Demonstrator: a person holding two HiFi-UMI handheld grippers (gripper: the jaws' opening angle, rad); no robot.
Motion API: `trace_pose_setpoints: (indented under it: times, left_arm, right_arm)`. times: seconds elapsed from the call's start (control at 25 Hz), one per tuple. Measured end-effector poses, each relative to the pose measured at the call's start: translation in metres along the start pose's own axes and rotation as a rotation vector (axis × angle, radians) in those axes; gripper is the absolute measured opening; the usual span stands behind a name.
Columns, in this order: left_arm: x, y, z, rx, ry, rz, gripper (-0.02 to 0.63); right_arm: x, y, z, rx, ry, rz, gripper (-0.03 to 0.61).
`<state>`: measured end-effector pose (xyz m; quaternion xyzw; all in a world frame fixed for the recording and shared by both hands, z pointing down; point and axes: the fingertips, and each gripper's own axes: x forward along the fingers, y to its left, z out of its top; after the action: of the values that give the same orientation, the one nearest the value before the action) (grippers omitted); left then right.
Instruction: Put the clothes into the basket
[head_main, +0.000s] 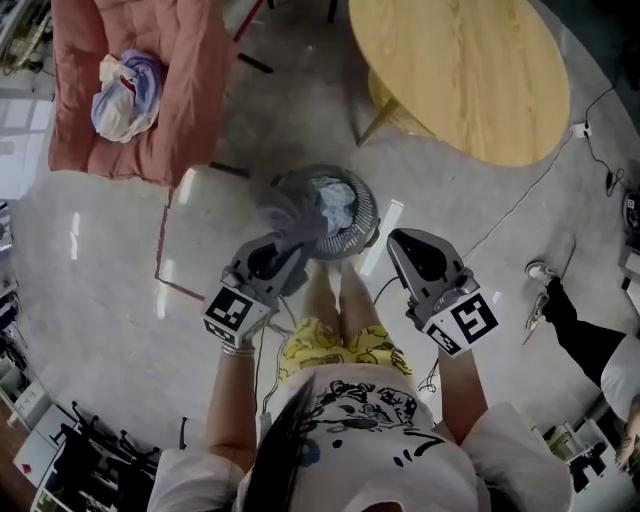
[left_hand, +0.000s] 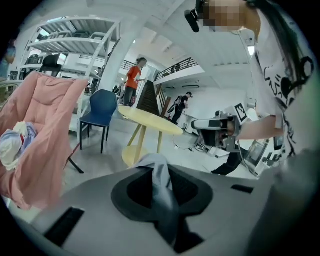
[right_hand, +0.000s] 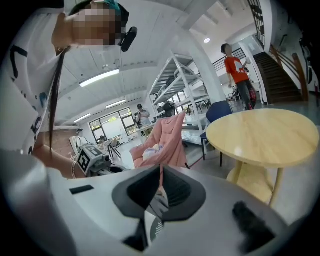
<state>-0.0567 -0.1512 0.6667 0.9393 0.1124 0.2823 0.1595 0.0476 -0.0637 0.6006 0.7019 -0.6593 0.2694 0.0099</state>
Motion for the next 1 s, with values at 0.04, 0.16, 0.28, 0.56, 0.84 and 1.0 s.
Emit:
trace_pose_setpoints:
  times: [0.04, 0.16, 0.28, 0.56, 0.84, 1.0]
  left_arm:
    - [0.009, 0.004, -0.009, -0.006, 0.004, 0.004, 0.071]
    - [0.035, 0.013, -0.045, -0.011, 0.034, 0.019, 0.071]
    - [0.054, 0.021, -0.085, 0.039, 0.084, 0.058, 0.072]
    - [0.102, 0.036, -0.164, -0.023, 0.139, 0.084, 0.075]
    - [0.135, 0.044, -0.211, -0.12, 0.132, 0.04, 0.075]
    - [0.144, 0.041, -0.211, -0.126, 0.12, 0.022, 0.075]
  right_arm:
    - [0.004, -0.005, -0.01, 0.004, 0.008, 0.001, 0.037]
    - [0.018, -0.016, -0.041, 0.01, 0.033, 0.007, 0.035]
    - [0.03, -0.022, -0.075, 0.017, 0.052, 0.014, 0.037]
    - [0.039, -0.033, -0.136, 0.066, 0.078, 0.011, 0.037]
    - [0.047, -0.033, -0.182, 0.116, 0.089, 0.015, 0.037]
    - [0.05, -0.03, -0.198, 0.135, 0.103, 0.021, 0.037]
